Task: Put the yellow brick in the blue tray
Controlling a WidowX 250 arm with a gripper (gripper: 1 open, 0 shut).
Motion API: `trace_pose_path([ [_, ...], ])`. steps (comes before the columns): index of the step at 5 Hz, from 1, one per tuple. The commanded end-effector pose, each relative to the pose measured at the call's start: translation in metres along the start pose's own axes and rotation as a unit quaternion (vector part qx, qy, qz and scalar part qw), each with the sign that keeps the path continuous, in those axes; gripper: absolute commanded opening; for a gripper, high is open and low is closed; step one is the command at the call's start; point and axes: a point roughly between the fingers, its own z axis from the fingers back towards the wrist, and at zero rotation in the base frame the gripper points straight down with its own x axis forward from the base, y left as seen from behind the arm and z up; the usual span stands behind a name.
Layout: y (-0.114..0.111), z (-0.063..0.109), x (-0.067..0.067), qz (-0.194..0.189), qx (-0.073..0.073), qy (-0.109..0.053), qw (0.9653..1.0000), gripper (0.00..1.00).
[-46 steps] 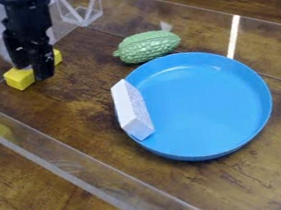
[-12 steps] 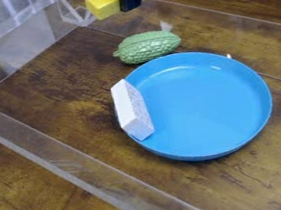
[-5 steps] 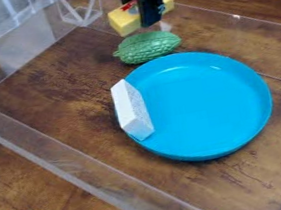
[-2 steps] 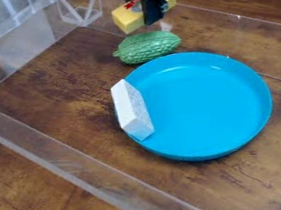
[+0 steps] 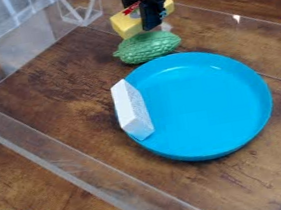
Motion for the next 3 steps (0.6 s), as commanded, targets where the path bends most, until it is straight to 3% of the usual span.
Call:
trace_pose_path([
  [1, 0.0124, 0.048, 0.0138, 0.005, 0.036, -0.054, 0.9979, 0.0],
  [3, 0.0147, 0.0551, 0.0139, 0.006, 0.046, -0.065, 0.9968, 0.0],
])
